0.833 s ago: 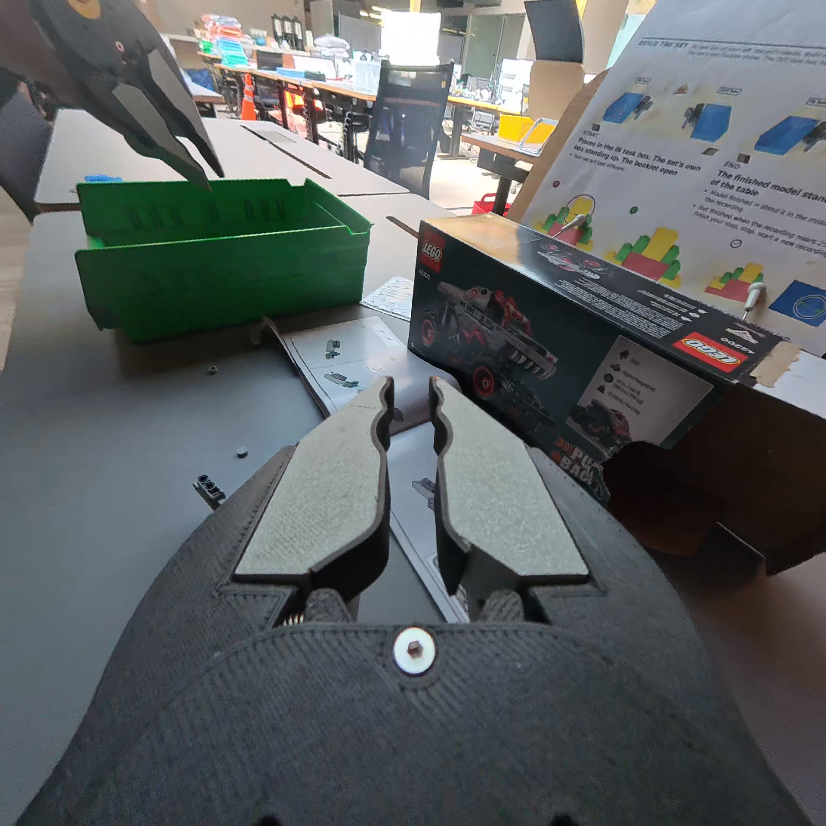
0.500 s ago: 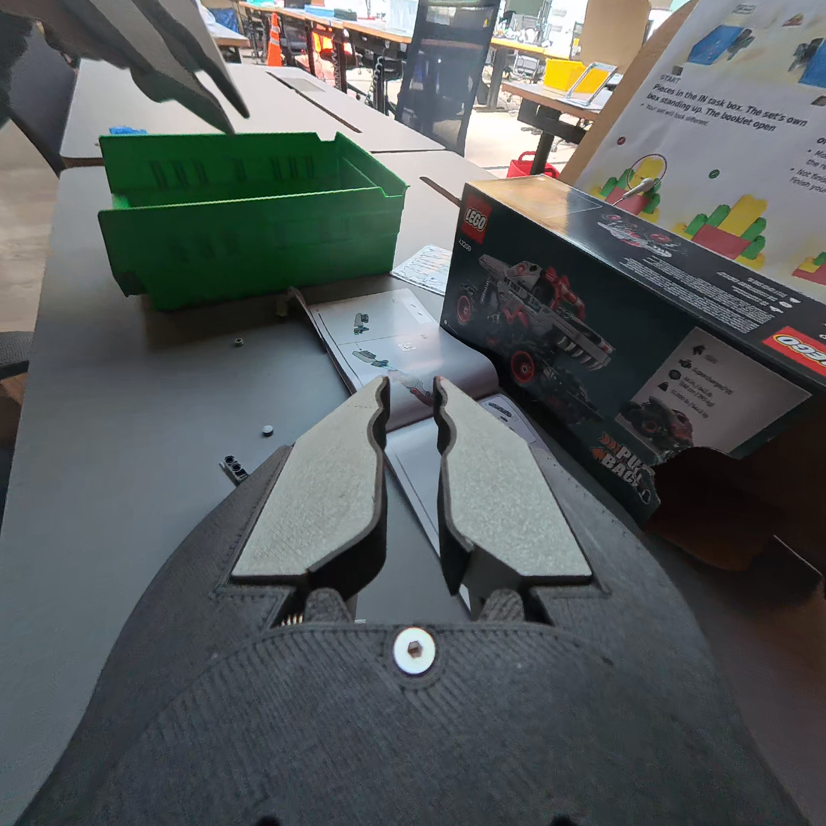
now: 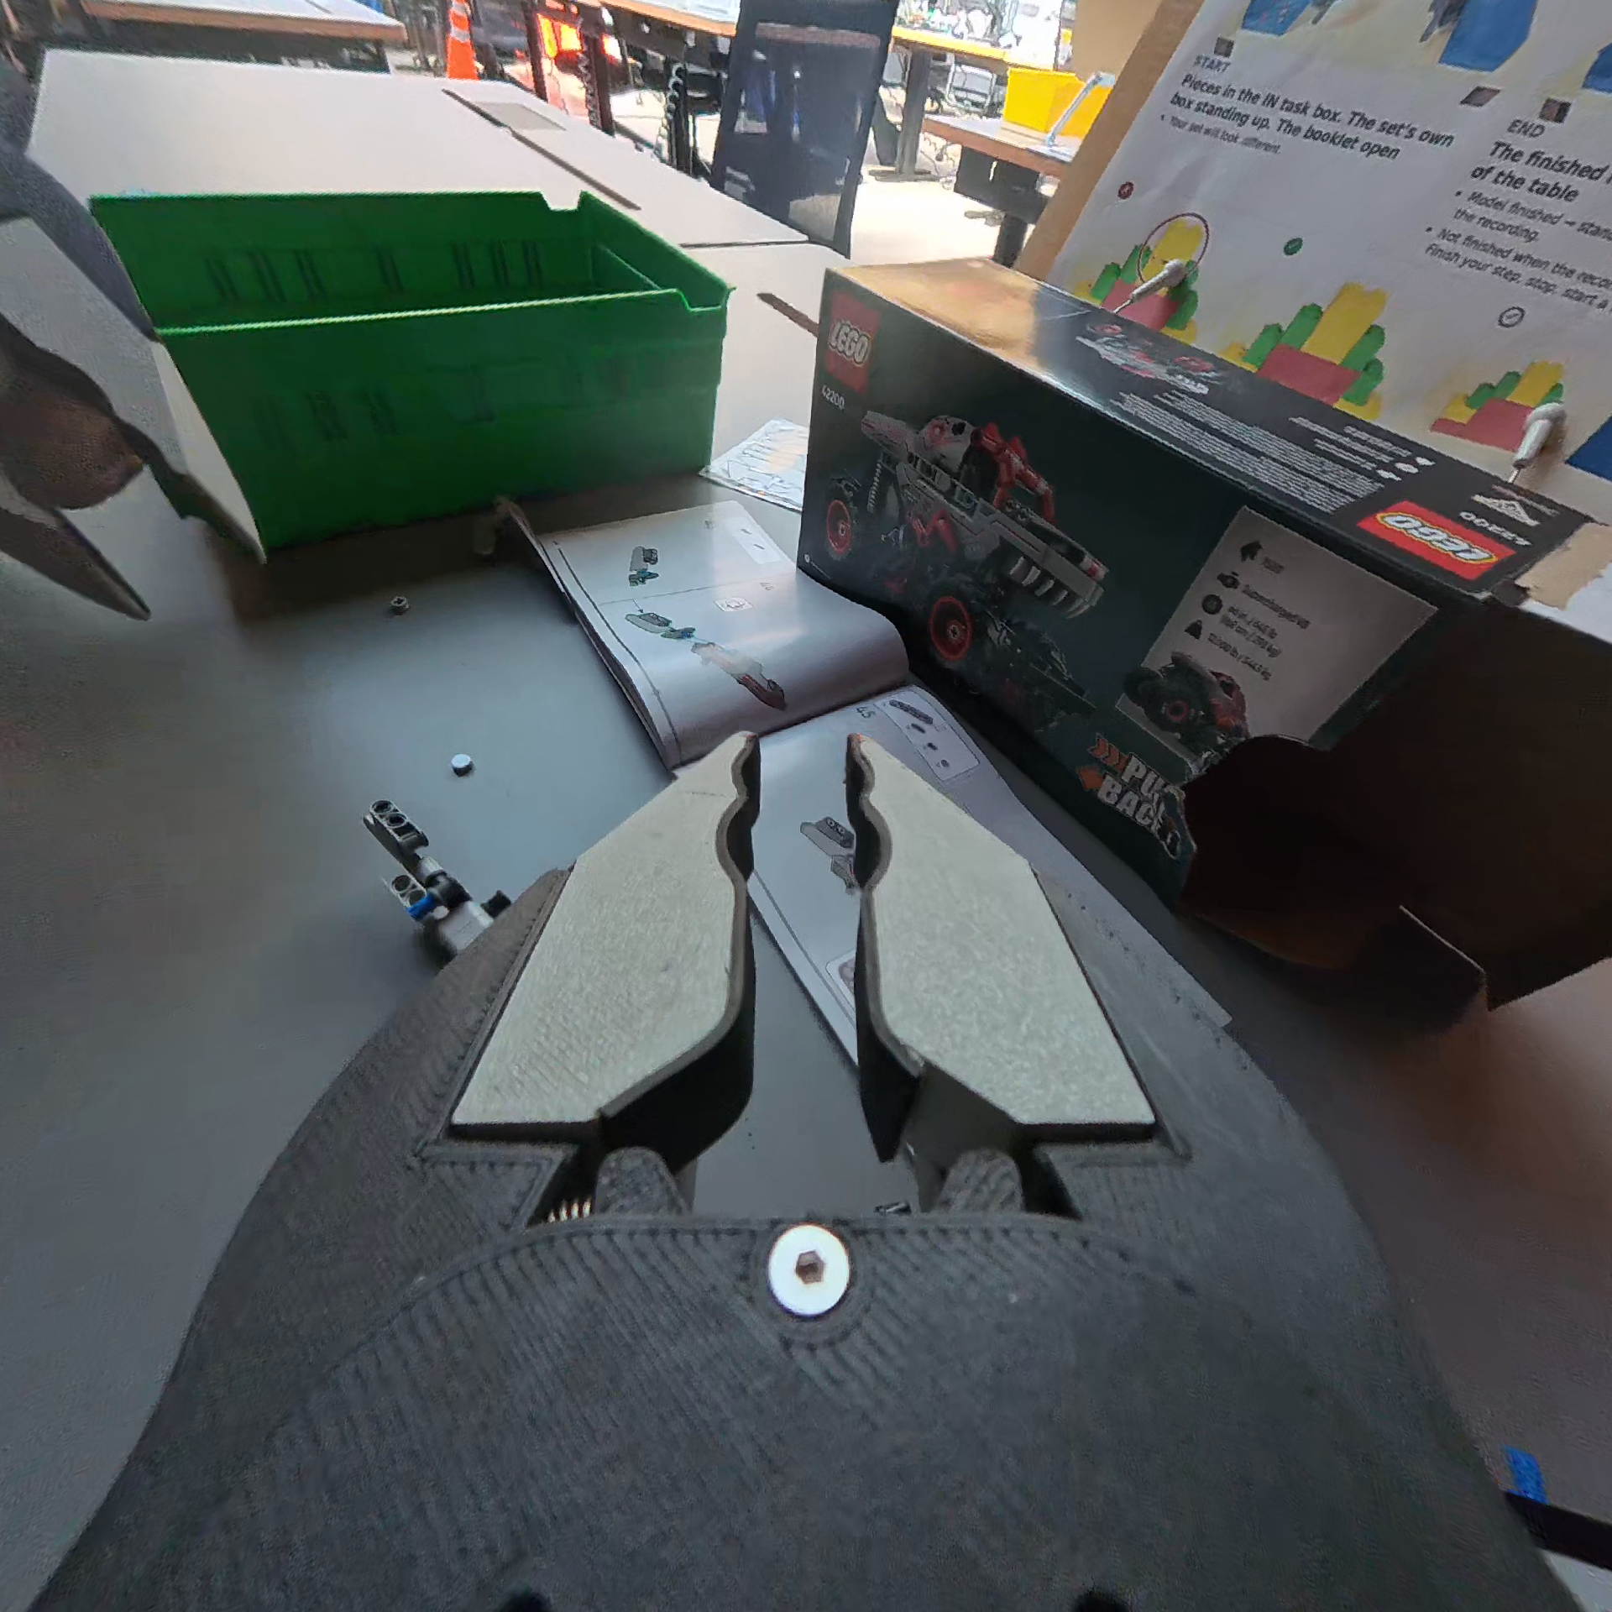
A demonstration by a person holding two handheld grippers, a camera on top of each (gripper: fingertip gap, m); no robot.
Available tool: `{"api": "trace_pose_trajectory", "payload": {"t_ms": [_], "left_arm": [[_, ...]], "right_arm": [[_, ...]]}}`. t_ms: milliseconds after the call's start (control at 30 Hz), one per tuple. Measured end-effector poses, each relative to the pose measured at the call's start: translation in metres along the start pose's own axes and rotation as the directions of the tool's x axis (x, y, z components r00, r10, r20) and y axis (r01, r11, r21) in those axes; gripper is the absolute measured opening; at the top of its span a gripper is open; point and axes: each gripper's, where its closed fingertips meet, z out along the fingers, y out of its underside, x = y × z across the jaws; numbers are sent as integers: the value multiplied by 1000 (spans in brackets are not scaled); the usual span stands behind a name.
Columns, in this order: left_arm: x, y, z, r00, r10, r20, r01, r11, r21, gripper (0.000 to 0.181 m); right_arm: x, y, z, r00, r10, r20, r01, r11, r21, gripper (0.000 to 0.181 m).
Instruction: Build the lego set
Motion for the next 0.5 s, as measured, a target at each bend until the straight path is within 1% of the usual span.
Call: {"api": "trace_pose_trajectory", "payload": {"t_ms": [33,67,100,133,167,233,333,500], "left_arm": [[5,1,4,1000,13,-28,-12,999,32,26],[5,-3,6,1000,-7,-21,8,997,73,23],[10,-8,9,999,-28,-34,31,994,102,25],[18,-11,12,998,-20,-59,26,994,104,26],[21,-10,17,999,5,-52,0,996,88,26],[17,-2,30,999,44,-12,-44,997,56,29],[20,18,50,999,-11,-53,10,1000,-10,32],[13,28,60,998,-28,-52,27,1000,-15,41]], "right_arm": [[2,4,-2,1000,-1,-7,1,1000,-5,16],[4,9,-4,1000,-4,-16,4,1000,-16,16],[6,14,-6,1000,-10,-28,9,1000,-30,15],[8,18,-8,999,-15,-39,13,999,-38,15],[10,20,-10,999,-15,-47,13,999,-42,15],[11,21,-12,999,-5,-44,3,999,-46,16],[9,21,-15,1000,-9,-28,8,999,-40,17],[3,40,-18,999,-39,9,40,993,-110,16]]}}
